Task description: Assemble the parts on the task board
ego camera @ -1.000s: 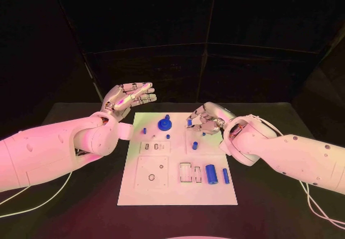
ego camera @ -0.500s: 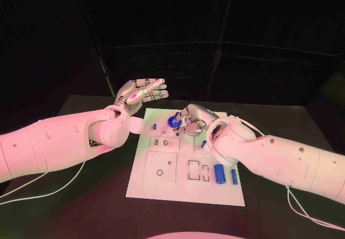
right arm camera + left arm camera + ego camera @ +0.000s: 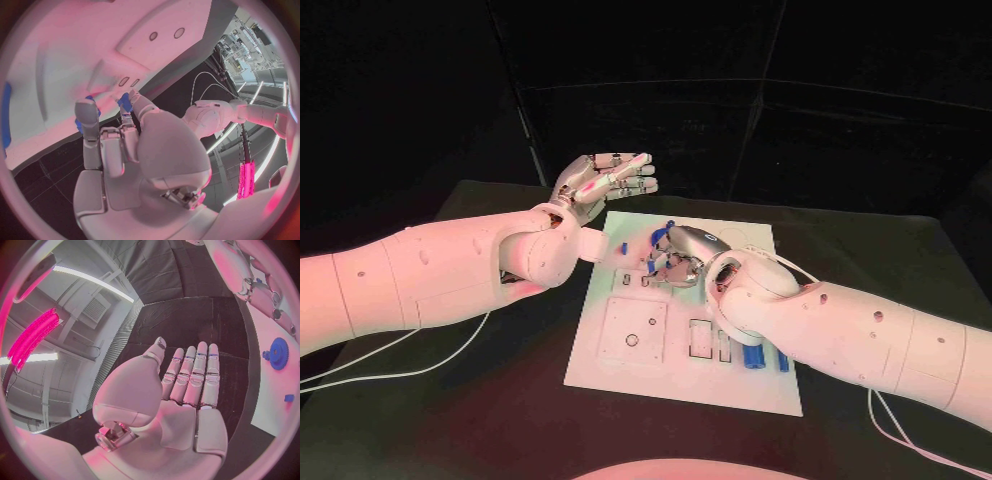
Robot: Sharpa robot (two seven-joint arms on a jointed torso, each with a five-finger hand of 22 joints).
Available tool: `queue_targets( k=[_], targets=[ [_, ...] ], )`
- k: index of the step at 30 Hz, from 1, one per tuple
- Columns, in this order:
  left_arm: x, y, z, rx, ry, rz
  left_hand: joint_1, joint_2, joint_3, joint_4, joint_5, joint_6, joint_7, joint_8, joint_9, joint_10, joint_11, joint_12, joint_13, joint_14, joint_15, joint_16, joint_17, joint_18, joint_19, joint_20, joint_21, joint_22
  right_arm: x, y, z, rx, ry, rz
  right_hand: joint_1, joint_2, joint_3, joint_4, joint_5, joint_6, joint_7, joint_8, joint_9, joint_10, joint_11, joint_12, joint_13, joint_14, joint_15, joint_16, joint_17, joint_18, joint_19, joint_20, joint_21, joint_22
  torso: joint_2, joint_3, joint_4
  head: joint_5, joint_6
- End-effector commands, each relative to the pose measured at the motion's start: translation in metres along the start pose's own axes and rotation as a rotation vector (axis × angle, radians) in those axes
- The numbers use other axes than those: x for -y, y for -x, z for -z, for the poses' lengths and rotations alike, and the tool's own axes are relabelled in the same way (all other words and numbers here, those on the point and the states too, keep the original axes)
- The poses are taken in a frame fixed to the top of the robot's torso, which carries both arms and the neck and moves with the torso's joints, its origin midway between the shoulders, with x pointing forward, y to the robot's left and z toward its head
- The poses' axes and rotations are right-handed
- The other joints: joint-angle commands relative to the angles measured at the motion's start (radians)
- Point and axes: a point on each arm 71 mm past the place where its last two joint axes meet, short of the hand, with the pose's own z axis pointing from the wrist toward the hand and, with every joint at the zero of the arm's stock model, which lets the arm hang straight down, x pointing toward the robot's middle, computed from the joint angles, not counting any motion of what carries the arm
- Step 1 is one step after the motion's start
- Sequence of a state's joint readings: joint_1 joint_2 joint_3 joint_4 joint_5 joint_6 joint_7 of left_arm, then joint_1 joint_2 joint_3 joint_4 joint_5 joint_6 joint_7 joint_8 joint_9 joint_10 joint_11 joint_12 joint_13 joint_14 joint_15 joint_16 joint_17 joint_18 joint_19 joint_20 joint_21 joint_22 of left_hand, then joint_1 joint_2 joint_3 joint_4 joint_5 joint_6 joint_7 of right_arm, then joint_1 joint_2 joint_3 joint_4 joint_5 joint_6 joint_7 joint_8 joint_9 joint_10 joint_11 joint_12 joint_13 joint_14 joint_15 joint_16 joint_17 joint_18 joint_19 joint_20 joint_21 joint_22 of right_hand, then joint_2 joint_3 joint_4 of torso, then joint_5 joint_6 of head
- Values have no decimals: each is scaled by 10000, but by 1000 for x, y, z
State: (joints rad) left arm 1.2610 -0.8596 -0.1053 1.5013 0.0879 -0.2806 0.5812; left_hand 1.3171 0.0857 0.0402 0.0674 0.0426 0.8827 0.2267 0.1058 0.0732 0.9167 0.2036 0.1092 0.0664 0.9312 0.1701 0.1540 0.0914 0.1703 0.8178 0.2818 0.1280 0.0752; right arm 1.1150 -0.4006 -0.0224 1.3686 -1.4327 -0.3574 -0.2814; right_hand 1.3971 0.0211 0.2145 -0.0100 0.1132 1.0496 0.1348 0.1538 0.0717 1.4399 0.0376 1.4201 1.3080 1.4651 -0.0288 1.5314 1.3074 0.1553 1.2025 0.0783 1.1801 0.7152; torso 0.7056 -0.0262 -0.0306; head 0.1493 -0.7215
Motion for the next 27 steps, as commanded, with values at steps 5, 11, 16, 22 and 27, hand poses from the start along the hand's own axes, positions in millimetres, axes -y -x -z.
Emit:
queue_targets(
  k=[5, 11, 16, 22, 27],
  targets=[
    [1, -3, -2, -170, 15, 129, 3, 114, 11, -42, 39, 71, 254, -11, -14, 31, 28, -17, -12, 73, 19, -7, -19, 111, 67, -2, -7, -14, -3, -8, -3, -217, 100, 397, -47, 35, 56, -6, 61, 261, -158, 16, 13, 33, -21, -12, 642, 828, -65, 11, 1505, -81, 15, -60, 25, -7, 14, 22, 2, 110, -51],
    [0, -3, -2, -188, 42, 138, 2, 113, 12, -44, 39, 67, 263, -20, -19, 27, 35, -27, -16, 70, 23, -16, -23, 109, 69, -1, -16, -19, -1, -13, -3, -461, 14, 433, -96, 3, 68, -12, 96, 261, -154, 2, 9, 26, -19, -22, 634, 824, -66, 2, 1482, -74, -3, -61, 6, -48, 3, 23, -24, 101, -99],
    [0, -4, -2, -218, 57, 155, 2, 113, 12, -44, 39, 67, 263, -20, -19, 27, 35, -27, -16, 70, 23, -16, -23, 109, 69, -1, -16, -19, 0, -14, -3, -519, -57, 424, -108, -1, 71, -11, 103, 259, -153, -3, 7, 18, -18, -31, 624, 823, -66, 1, 1480, -74, -4, -61, 5, -50, 8, 32, -22, 68, -129],
    [-1, -4, -3, -235, 74, 164, -2, 114, 12, -43, 39, 64, 270, -27, -23, 24, 40, -35, -19, 67, 27, -23, -27, 107, 70, 0, -23, -24, 3, -14, -2, -535, -250, 457, -119, -5, 75, -11, 108, 255, -151, -8, 5, 10, -17, -41, 612, 821, -65, -2, 1472, -72, -10, -61, -2, -62, 4, 29, 6, -4, -179],
    [-1, -3, -3, -230, 82, 162, -2, 114, 12, -43, 39, 64, 270, -27, -23, 24, 40, -35, -19, 67, 27, -23, -27, 107, 70, 0, -23, -24, 7, -14, -1, -587, -397, 476, -124, -8, 77, -12, 111, 251, -150, -12, 4, 11, -16, -39, 615, 821, -65, -3, 1469, -73, -9, -61, -1, -60, 1, 30, -13, -43, -199]
  ],
)
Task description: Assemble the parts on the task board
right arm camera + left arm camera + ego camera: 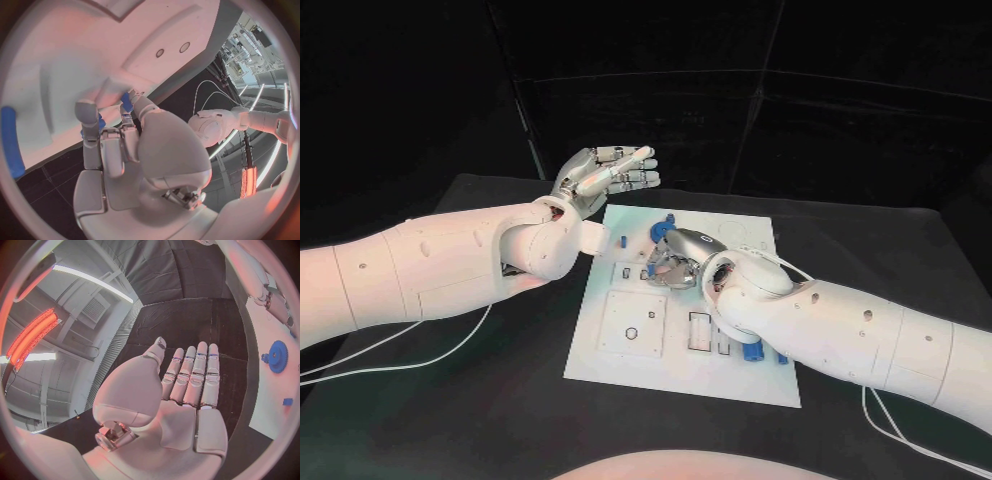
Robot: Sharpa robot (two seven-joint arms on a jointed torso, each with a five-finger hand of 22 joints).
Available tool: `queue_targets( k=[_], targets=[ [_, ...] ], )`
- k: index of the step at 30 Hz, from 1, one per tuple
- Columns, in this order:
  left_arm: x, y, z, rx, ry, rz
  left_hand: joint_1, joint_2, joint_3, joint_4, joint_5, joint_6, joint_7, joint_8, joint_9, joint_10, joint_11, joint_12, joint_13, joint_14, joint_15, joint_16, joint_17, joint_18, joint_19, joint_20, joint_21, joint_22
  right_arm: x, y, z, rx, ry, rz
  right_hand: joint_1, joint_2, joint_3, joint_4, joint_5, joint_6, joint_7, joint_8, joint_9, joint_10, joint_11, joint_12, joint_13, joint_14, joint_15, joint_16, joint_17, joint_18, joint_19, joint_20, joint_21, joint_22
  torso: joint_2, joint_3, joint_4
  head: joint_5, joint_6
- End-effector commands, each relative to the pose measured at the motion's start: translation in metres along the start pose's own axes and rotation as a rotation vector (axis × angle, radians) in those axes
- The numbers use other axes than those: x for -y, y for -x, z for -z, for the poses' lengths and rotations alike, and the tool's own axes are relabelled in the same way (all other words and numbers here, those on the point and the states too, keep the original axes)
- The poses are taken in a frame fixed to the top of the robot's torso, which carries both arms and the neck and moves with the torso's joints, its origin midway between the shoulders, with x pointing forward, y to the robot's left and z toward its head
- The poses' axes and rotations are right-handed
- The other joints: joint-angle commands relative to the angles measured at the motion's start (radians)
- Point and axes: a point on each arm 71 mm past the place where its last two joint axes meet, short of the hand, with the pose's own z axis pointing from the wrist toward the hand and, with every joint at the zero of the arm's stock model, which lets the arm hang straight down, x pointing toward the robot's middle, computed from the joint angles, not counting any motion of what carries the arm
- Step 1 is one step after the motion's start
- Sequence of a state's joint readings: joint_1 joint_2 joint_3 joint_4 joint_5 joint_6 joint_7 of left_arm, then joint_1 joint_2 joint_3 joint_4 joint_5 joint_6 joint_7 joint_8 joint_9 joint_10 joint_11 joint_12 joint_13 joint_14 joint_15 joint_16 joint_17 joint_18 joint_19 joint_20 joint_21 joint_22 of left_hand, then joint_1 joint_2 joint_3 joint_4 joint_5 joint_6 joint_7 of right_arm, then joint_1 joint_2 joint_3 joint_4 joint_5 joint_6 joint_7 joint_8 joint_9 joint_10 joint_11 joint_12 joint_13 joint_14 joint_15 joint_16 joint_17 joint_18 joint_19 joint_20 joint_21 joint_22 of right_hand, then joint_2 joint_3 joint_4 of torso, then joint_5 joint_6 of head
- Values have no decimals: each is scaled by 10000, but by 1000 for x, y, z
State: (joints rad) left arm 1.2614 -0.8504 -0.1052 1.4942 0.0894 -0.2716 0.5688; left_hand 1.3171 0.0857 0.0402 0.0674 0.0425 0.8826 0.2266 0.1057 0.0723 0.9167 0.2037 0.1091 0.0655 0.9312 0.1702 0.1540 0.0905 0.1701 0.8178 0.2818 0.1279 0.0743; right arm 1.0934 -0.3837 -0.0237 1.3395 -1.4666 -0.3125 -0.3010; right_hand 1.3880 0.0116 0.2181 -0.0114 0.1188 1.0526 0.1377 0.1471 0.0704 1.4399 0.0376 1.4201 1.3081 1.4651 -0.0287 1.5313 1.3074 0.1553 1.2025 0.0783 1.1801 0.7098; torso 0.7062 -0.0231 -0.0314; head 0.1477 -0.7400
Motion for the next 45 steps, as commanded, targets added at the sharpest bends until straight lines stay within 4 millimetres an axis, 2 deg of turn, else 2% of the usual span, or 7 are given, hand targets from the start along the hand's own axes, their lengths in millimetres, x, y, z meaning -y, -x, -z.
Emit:
queue_targets(
  k=[1, 10, 16, 21, 26, 34, 45],
  targets=[
    [1, -1, -1, -142, -39, 99, -2, 114, 12, -44, 39, 65, 270, -26, -14, 24, 40, -35, -10, 68, 27, -23, -18, 108, 70, 0, -23, -15, 2, 0, 0, -124, -155, 125, -40, 83, 44, 1, 59, 218, -178, 50, 15, 12, -15, -37, 617, 820, -65, -4, 1466, -74, -8, -61, 0, -3, -3, -6, -4, -41, -13],
    [1, -2, -1, -166, -26, 113, -10, 117, 12, -42, 39, 61, 279, -37, -20, 20, 47, -47, -13, 65, 32, -34, -24, 105, 73, 2, -35, -21, 4, -1, 1, -297, -255, 198, -51, 64, 47, -8, 61, 211, -176, 42, 12, 7, -15, -42, 613, 821, -64, -3, 1471, -73, -13, -61, -5, -13, 3, 5, -3, -49, -54],
    [1, -2, -1, -172, -21, 117, -10, 117, 12, -42, 39, 61, 279, -37, -20, 20, 47, -47, -13, 65, 32, -34, -24, 105, 73, 2, -35, -21, 6, -3, 2, -565, -356, 314, -162, -57, 43, -30, 30, 152, -144, -24, -7, -37, 10, -91, 562, 811, -49, -22, 1424, -67, -46, -53, -40, -72, -2, -8, 7, -78, -72],
    [1, -2, -1, -169, -23, 114, -10, 117, 12, -42, 39, 61, 280, -37, -20, 20, 47, -48, -13, 65, 32, -35, -24, 105, 73, 2, -36, -22, 6, -4, 1, -679, -398, 378, -258, -147, 39, -38, 24, 38, -96, -115, -30, -124, 48, -186, 454, 802, -19, -39, 1382, -63, -79, -34, -72, -123, -3, 4, 1, -65, -80],
    [1, -2, -1, -177, -19, 119, -26, 128, 13, -32, 39, 61, 287, -48, -26, 20, 52, -61, -15, 66, 36, -46, -30, 103, 78, 3, -49, -29, 5, -4, 1, -722, -382, 396, -333, -251, 35, -60, 48, -90, -40, -213, -45, -183, 95, -246, 390, 798, 18, -48, 1362, -64, -97, -4, -86, -138, -5, -2, -4, -66, -81],
    [0, -2, -1, -157, 14, 106, -39, 148, 19, -21, 39, 63, 290, -57, -31, 20, 57, -72, -16, 67, 39, -55, -35, 102, 82, 4, -62, -35, 4, -5, 2, -809, -364, 432, -548, -512, -68, -62, 369, -249, 40, -351, -39, -288, 170, -354, 272, 796, 87, -55, 1355, -58, -125, 63, -109, -172, 0, 0, 2, -74, -83],
    [0, -1, -1, -168, 12, 114, -17, 151, 32, -40, 40, 63, 290, -67, -35, 20, 58, -83, -17, 68, 41, -65, -40, 100, 87, 5, -74, -41, 2, -4, 2, -588, -383, 404, -601, -587, -97, -74, 475, -379, 82, -440, -44, -384, 205, -460, 153, 792, 116, -62, 1339, -52, -145, 92, -125, -199, -1, -2, 7, -79, -98]
  ],
)
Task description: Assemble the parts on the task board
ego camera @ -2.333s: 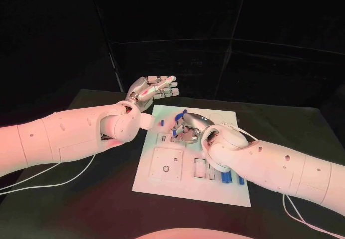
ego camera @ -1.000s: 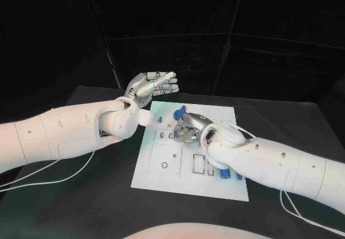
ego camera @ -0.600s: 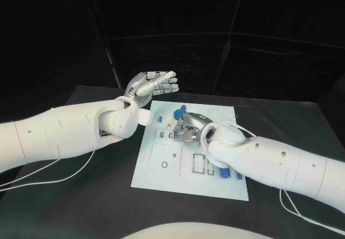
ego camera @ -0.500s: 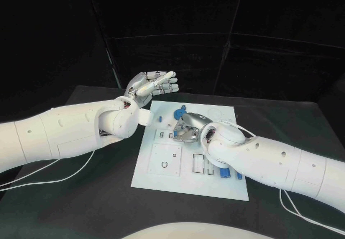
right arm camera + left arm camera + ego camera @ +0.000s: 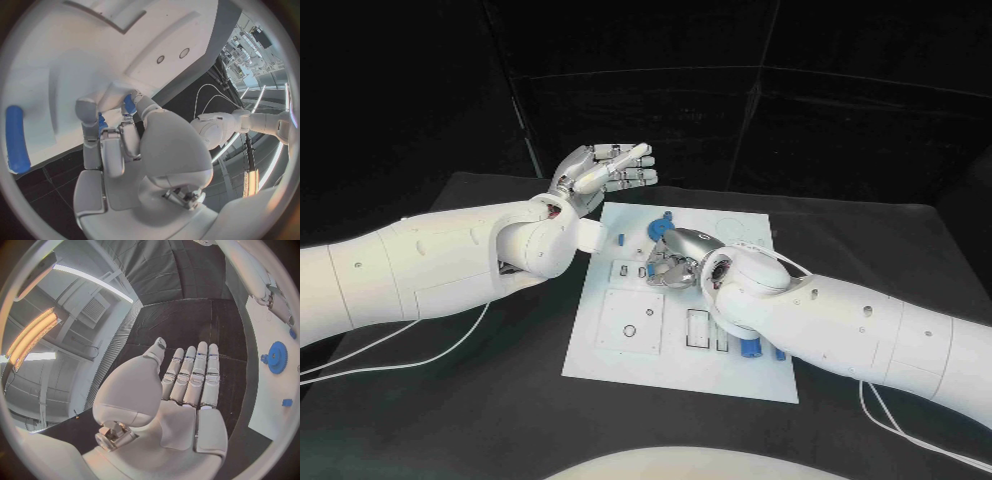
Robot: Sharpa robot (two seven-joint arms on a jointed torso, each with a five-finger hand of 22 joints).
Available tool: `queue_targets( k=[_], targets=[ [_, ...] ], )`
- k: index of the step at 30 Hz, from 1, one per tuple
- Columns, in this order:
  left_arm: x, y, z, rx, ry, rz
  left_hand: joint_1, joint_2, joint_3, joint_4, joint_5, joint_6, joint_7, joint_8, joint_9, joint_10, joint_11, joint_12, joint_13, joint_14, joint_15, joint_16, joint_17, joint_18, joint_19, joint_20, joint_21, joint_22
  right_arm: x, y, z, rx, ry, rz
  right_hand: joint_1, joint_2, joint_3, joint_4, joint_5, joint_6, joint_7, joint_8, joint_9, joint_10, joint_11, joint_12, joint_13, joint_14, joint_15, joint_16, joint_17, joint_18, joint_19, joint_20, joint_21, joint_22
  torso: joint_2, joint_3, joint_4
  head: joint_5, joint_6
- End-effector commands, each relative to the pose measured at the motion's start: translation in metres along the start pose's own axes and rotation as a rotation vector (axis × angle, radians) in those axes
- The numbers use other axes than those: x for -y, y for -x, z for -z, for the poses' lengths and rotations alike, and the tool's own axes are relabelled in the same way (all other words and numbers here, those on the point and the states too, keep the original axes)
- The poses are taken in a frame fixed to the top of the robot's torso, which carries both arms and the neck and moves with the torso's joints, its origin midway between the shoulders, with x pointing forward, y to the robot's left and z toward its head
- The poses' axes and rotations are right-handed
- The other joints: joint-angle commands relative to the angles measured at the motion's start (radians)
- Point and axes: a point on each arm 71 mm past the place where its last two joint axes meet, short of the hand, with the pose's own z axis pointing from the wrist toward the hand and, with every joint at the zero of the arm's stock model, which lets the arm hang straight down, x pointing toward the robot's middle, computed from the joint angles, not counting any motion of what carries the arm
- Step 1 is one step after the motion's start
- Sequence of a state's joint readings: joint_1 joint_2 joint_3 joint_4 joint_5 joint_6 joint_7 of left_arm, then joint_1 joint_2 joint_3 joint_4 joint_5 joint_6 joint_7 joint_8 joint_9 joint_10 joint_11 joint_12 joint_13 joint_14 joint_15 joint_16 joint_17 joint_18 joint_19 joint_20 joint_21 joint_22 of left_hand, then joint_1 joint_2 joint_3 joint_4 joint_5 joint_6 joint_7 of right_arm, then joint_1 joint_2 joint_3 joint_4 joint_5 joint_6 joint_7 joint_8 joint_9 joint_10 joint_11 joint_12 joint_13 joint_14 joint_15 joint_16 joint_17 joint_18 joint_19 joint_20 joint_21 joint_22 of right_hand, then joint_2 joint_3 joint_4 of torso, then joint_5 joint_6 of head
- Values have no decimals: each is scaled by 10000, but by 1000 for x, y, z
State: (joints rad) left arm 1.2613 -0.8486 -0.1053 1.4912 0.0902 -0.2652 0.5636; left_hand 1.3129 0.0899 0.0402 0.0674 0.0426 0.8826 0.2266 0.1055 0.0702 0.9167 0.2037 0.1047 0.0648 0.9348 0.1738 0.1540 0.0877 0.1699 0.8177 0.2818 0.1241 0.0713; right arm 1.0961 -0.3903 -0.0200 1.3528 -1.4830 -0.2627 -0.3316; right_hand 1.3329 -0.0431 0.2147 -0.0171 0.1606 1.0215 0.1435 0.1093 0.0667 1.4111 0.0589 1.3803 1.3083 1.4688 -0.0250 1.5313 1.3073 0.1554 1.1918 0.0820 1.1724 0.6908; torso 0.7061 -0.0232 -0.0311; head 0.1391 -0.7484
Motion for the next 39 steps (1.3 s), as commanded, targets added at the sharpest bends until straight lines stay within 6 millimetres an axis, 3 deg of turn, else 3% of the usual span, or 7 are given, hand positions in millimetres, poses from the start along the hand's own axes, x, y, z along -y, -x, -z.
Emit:
queue_targets(
  k=[1, 7, 12, 16, 30, 35, 39],
  targets=[
    [1, -1, 0, -128, -43, 81, 25, 109, 32, -40, 40, 63, 290, -66, -15, 20, 58, -39, -11, 32, 5, -64, -12, 102, 87, 5, -35, -11, 2, -4, 1, -196, -198, 116, -52, -45, -64, -19, 59, -78, 26, -69, -7, -101, -5, -67, 146, 754, 82, -63, 1336, -53, -39, 58, -49, -10, 1, -2, 3, 4, -19],
    [1, -1, 0, -130, -43, 83, 25, 109, 32, -40, 40, 63, 290, -66, -15, 20, 58, -39, -11, 32, 5, -64, -12, 102, 87, 5, -35, -11, 2, -3, 1, -35, -202, 59, -95, -105, -102, -19, 47, -150, 51, -113, -8, -123, 18, -89, 124, 751, 100, -67, 1328, -52, -48, 74, -55, -21, 1, 3, -2, 3, -27],
    [1, -1, 0, -120, -41, 78, 43, 108, 42, -58, 39, 64, 291, -73, -18, 22, 58, -47, -11, 35, 6, -72, -16, 102, 92, 5, -45, -15, 3, 0, 1, 363, -186, -90, -252, -341, -357, 23, -305, -1089, 243, -466, -51, -437, 188, -436, -296, 748, 236, -72, 1321, -57, -87, 180, -83, -69, -3, 2, -4, 1, -18],
    [1, 0, 0, -119, -47, 78, 54, 106, 48, -69, 39, 65, 288, -78, -20, 22, 58, -53, -12, 37, 6, -76, -18, 101, 95, 5, -51, -17, 2, 2, 1, 759, -15, -324, -283, -468, -637, 116, -232, -1687, 377, -460, -26, -823, 315, -842, -806, 733, 353, -91, 1273, -28, -180, 298, -152, -206, -1, 4, 2, 7, -24],
    [1, 0, 0, -113, -28, 74, 106, 100, 91, -139, 39, 89, 275, -115, -30, 43, 47, -100, -11, 171, -23, -56, -18, 117, 204, -9, -66, -19, -6, 11, 11, 1850, 1393, -796, -42, -455, -857, 196, 274, -1809, 404, -351, 16, -888, 344, -908, -945, 725, 393, -98, 1263, -7, -237, 361, -172, -255, -2, 10, -2, 0, 12],
    [1, 3, 0, -160, -8, -23, 115, 87, 147, -225, 44, 212, 144, -163, -29, 228, -89, -133, 4, 1278, -315, 405, 176, 171, 1083, -236, 252, 106, -4, 16, 25, 1889, 2150, -1027, 7, -447, -917, 211, 381, -1684, 375, -267, 41, -767, 323, -768, -807, 732, 380, -88, 1291, -9, -223, 356, -148, -229, -20, 6, -9, 11, 21],
    [2, 5, 1, -530, 2, -191, 52, 75, 166, -225, 46, 641, -181, -29, 18, 1166, -502, 239, 130, 2720, -777, 1092, 574, 194, 2203, -687, 738, 297, 1, 25, 39, 1686, 2826, -1518, 57, -362, -941, 225, 411, -1411, 314, -111, 83, -802, 274, -786, -853, 659, 343, -207, 989, 64, -448, 333, -358, -650, -21, 2, -11, 43, 55]
  ],
)
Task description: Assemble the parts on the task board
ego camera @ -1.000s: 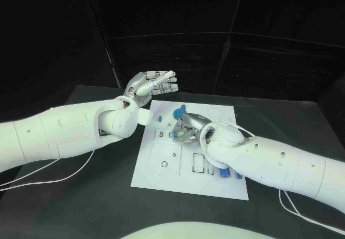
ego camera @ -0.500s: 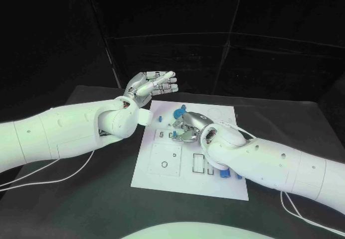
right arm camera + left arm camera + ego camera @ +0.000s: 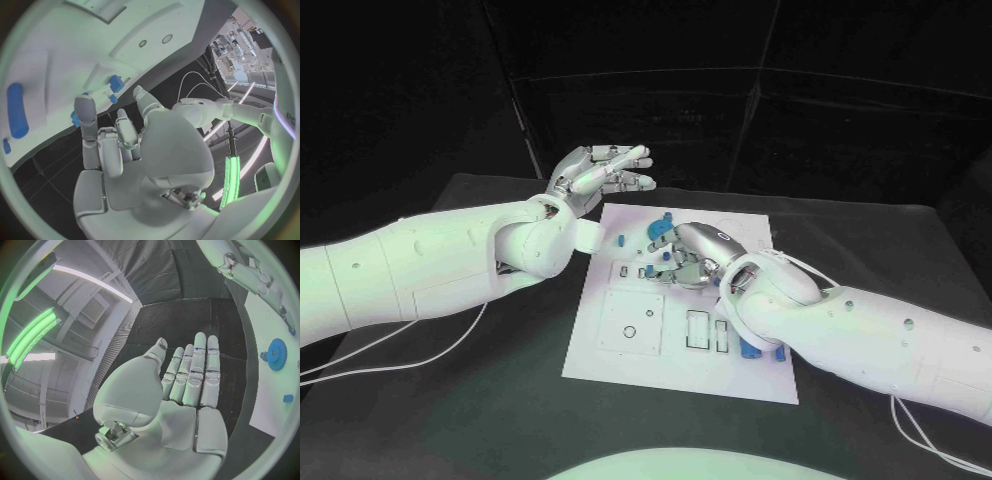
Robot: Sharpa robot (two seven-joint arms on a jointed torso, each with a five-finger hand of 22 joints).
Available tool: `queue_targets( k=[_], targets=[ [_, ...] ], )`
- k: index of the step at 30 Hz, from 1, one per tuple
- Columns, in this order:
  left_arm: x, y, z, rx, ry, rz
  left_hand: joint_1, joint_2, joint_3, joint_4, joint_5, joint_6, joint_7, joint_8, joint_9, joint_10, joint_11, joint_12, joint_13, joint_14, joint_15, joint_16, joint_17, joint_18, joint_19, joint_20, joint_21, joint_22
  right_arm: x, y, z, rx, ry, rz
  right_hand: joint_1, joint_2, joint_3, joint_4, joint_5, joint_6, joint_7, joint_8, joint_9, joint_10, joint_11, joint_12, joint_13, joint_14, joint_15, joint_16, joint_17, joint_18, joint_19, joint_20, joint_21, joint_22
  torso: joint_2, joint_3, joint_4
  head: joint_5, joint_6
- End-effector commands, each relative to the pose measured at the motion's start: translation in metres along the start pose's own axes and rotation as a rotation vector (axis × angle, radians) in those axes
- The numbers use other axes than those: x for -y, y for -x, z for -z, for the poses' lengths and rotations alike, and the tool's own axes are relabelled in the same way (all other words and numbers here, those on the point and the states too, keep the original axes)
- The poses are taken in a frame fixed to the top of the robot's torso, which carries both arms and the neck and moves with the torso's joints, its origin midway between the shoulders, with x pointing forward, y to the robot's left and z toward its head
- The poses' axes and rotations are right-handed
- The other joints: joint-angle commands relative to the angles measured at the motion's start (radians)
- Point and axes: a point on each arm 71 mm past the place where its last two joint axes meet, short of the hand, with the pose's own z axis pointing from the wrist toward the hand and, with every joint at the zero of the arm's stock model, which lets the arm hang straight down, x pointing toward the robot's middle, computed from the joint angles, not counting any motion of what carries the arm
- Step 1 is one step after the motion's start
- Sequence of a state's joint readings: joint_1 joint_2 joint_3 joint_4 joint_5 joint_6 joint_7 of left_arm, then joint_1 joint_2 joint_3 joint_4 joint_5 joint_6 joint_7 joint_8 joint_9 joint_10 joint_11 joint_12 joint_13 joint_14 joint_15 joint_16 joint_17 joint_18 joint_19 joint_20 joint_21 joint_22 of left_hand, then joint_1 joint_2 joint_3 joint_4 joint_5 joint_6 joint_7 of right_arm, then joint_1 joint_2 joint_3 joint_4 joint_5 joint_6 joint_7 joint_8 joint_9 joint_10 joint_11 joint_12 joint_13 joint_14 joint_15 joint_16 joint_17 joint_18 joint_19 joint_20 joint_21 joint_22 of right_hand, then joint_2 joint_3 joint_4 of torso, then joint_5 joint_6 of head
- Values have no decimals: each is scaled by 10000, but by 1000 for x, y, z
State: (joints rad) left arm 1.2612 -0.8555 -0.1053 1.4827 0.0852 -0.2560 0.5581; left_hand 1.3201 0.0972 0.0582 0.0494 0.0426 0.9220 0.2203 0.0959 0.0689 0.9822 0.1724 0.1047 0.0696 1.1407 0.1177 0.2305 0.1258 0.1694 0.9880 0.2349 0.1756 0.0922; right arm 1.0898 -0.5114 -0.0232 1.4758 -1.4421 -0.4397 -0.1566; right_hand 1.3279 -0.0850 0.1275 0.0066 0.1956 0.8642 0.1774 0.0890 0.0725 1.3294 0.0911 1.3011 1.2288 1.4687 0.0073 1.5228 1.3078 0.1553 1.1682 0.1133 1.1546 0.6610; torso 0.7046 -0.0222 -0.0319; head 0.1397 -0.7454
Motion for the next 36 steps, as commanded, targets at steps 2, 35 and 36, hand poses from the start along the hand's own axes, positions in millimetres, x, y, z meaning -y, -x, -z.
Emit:
queue_targets(
  k=[2, 35, 36],
  targets=[
    [2, 2, 1, -807, 15, -332, -130, -8, -34, 27, 54, 522, -295, 146, 46, 1293, -473, 537, 192, 1788, -576, 940, 574, 166, 1352, -584, 649, 268, -5, 19, 12, 44, 1437, -1119, 150, 98, -76, -22, 92, 247, -48, 139, 27, -108, -71, -105, -197, 599, -1, -223, 753, 135, -454, 2, -420, -790, -14, 0, -10, 57, 24],
    [-20, -6, -20, -4309, 7680, -11952, -1825, 5, -2985, 2339, 45, 857, -1524, 2943, 2966, 2632, -1798, 9221, 8210, 4242, -1944, 13295, 14239, -699, 4639, -2103, 10163, 9253, 76, 128, 44, 1413, -928, -2285, -45, 137, -375, 144, 261, 476, -133, 279, 10, -125, -147, -128, -289, 502, -75, -457, 311, 184, -618, -67, -705, -1184, -325, 148, 16, 44, -64],
    [-21, -8, -22, -4340, 7778, -12034, -1804, 7, -2997, 2330, 45, 837, -1520, 2965, 2992, 2626, -1799, 9220, 8210, 4242, -1942, 13295, 14238, -691, 4628, -2103, 10137, 9218, 76, 128, 44, 1400, -970, -2286, -49, 138, -382, 148, 264, 480, -135, 281, 10, -134, -149, -138, -303, 500, -77, -461, 303, 188, -627, -68, -718, -1210, -319, 145, 25, 32, -61]
  ],
)
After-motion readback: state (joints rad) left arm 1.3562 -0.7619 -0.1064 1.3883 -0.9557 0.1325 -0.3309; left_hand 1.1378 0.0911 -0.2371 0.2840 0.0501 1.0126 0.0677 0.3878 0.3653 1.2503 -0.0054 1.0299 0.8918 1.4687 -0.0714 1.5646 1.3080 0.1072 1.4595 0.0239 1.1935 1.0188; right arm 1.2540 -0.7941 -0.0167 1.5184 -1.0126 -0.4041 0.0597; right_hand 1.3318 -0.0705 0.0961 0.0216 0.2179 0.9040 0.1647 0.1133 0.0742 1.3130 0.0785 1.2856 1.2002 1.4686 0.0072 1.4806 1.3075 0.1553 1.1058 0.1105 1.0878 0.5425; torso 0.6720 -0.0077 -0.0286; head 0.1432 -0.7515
